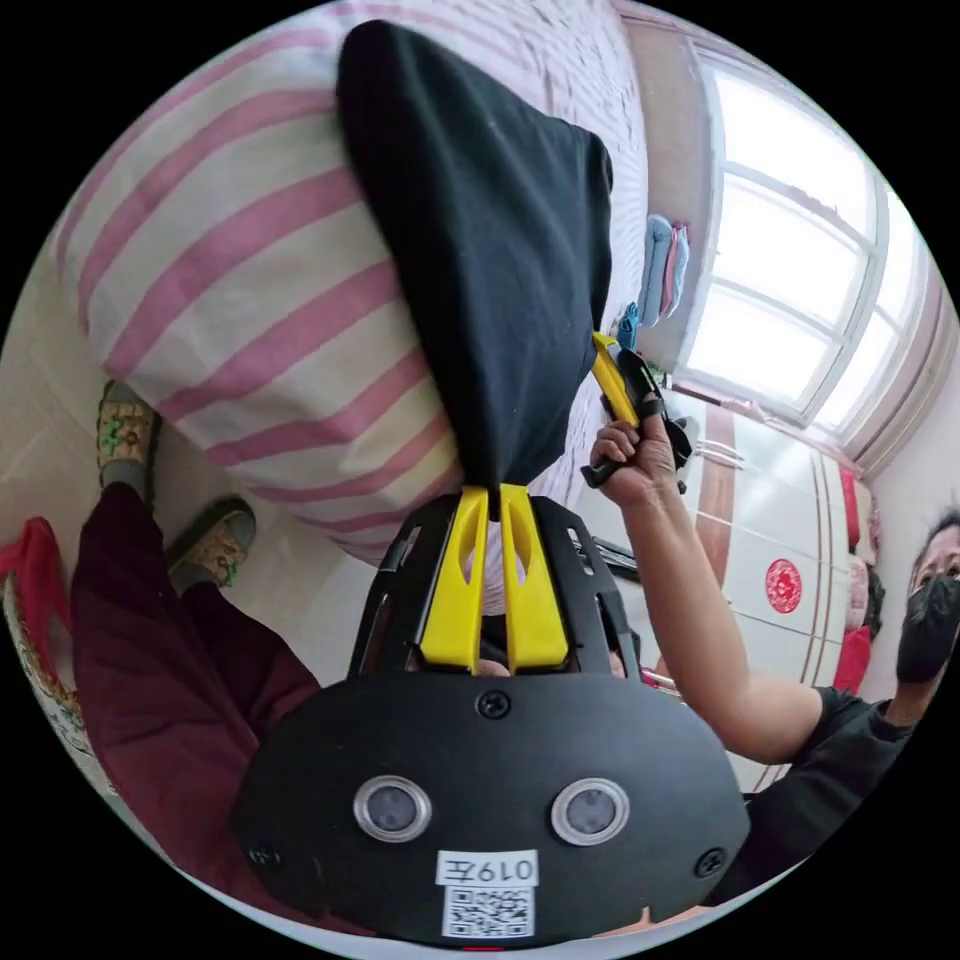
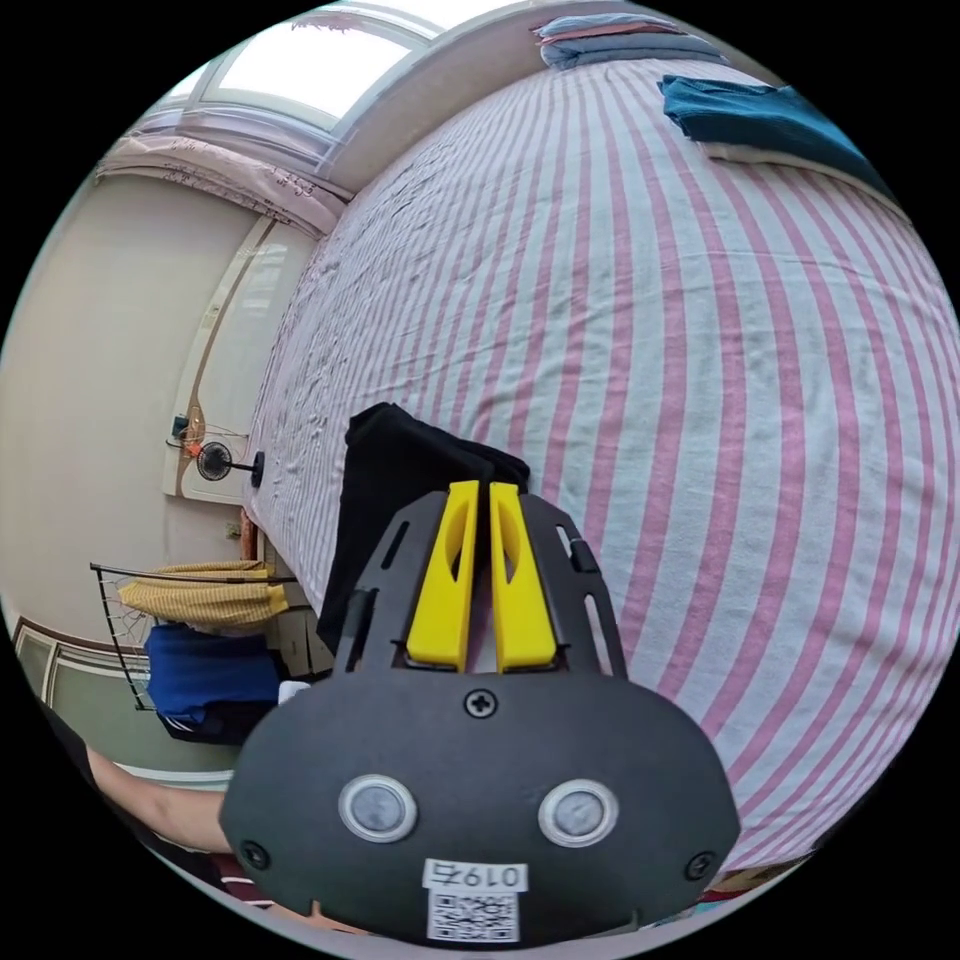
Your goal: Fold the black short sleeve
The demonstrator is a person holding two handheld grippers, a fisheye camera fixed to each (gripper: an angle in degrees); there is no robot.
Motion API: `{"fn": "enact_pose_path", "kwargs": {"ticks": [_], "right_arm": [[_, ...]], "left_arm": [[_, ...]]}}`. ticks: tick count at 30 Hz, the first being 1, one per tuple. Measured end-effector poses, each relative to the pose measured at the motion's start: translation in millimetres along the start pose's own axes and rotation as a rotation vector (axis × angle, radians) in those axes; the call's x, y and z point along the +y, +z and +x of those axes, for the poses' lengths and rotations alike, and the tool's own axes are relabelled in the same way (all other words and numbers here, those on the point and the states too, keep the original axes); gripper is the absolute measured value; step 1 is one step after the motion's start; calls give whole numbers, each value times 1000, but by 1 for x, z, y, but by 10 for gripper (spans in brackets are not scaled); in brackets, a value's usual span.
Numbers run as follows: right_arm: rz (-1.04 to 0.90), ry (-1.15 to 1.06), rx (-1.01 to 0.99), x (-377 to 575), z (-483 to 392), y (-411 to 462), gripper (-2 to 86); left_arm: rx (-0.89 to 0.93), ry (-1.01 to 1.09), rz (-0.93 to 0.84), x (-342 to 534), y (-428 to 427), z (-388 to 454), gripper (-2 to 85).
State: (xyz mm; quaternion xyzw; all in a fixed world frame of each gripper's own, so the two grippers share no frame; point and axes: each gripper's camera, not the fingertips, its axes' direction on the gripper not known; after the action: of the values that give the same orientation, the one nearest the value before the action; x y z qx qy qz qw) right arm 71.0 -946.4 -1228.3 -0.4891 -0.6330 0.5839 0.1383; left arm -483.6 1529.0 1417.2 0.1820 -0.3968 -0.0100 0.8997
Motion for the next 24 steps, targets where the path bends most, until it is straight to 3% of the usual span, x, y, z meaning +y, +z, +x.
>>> {"fn": "enact_pose_path", "kwargs": {"ticks": [4, 12, 17, 24], "right_arm": [[-30, -50, 39, -2, -19, -24, 61], [45, -122, 117, 41, -78, -113, 56], [11, -300, 116, 92, -161, -141, 6], [6, -502, 184, 145, -261, -181, -7]], "left_arm": [[-129, 114, -27, -10, 23, 11, 51], [-63, 91, -116, -20, 52, -25, 123], [-114, 204, -217, -18, 54, -20, 86], [-341, 496, -75, -70, 12, 37, 30]]}}
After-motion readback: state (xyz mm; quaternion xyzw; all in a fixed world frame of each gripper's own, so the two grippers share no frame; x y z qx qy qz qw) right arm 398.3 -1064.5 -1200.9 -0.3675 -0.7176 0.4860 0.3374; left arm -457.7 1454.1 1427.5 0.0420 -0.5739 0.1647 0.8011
